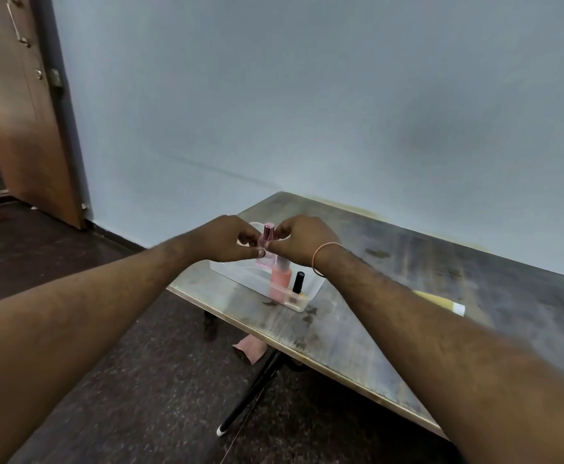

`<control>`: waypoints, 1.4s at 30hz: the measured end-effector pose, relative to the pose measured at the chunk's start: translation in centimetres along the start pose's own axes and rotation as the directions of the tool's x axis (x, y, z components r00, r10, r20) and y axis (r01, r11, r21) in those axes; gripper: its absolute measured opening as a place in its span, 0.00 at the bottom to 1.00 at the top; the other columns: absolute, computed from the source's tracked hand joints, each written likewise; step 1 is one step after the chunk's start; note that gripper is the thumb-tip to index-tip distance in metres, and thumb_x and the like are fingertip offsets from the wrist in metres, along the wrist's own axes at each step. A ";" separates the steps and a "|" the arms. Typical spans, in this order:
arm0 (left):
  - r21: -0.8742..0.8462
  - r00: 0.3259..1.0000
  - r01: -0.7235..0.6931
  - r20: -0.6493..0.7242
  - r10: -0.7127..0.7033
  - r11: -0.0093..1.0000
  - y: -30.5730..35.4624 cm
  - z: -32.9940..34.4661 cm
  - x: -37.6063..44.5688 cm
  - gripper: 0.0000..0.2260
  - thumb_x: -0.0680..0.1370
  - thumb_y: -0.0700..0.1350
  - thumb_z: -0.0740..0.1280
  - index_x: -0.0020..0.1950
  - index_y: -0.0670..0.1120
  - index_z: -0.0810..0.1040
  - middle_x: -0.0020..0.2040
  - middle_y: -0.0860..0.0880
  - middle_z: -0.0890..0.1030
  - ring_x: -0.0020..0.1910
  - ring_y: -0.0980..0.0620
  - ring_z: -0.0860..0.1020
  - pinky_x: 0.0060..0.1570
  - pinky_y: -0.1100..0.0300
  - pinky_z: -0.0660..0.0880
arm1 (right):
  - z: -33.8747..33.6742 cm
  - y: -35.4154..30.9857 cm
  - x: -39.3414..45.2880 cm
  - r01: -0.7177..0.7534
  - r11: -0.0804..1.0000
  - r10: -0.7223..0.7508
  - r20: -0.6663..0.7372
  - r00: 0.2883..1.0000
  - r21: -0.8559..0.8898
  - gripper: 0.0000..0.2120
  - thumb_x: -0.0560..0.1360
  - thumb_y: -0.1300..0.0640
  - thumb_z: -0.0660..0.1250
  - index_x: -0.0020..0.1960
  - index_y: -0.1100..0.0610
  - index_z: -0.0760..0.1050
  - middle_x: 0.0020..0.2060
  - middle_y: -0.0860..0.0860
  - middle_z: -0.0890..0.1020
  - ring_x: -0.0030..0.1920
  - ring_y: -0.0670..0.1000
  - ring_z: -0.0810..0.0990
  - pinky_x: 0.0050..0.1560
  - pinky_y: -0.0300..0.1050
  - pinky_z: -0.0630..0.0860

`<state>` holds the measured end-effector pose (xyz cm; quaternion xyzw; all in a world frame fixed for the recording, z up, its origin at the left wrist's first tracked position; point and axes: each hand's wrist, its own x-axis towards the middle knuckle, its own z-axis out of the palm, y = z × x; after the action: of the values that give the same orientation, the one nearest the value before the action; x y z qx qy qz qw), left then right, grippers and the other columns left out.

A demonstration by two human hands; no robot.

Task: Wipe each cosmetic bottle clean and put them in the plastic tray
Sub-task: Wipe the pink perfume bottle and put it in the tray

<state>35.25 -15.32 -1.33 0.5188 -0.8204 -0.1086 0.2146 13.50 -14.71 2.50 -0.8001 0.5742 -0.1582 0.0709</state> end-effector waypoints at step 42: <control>-0.016 0.960 -0.153 -0.238 0.145 0.988 5.0 -0.2 -1.3 0.24 0.82 0.52 0.61 0.78 0.53 0.76 0.76 0.55 0.79 0.76 0.55 0.74 0.77 0.52 0.70 | -1.6 2.6 -5.0 0.097 0.990 -0.078 -0.181 0.980 0.098 0.31 0.81 0.37 0.66 0.80 0.48 0.69 0.78 0.47 0.74 0.78 0.53 0.72 0.77 0.54 0.70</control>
<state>31.85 -11.92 0.55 0.4612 -0.8237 -0.0438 0.3270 9.22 -10.70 2.35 -0.8026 0.5330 -0.2621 0.0552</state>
